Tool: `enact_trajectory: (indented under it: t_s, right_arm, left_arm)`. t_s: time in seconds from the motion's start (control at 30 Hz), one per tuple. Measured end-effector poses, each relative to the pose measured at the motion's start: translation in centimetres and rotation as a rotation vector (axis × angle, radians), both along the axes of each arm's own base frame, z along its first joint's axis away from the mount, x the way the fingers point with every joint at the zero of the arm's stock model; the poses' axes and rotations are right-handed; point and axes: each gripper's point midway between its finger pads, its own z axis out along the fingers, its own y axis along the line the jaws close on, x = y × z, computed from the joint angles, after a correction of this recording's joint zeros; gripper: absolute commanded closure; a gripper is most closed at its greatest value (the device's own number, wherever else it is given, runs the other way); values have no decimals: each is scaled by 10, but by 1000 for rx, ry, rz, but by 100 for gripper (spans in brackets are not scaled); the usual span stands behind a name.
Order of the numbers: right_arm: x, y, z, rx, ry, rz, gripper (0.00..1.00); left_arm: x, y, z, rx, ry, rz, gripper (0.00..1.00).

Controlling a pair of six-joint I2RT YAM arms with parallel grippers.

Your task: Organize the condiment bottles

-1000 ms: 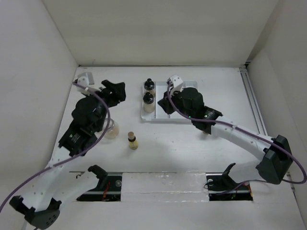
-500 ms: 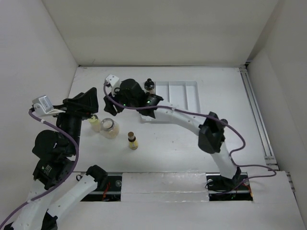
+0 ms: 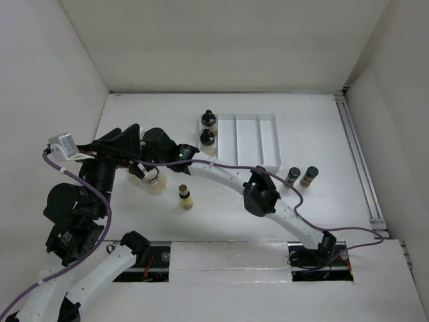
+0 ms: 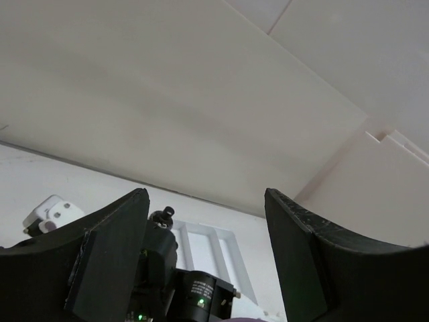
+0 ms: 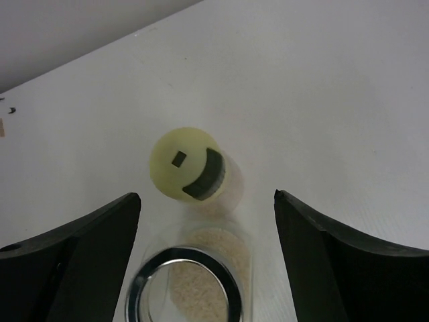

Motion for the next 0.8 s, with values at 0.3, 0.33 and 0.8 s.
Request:
enact_trajectory:
  t_s: [0.3,0.33,0.8]
  right_arm:
    - [-27,27,-2,13,-72,9,21]
    - [-27,28,-2,17,-77,4,21]
    - [-4,39,-17,67,-157,-141,35]
  left_arm:
    - [-1,-3,2,16,-12,-14,34]
    - [-1,-3,2,17,-13,-15,34]
    - [-4,-6,4,17,-35,-36,34]
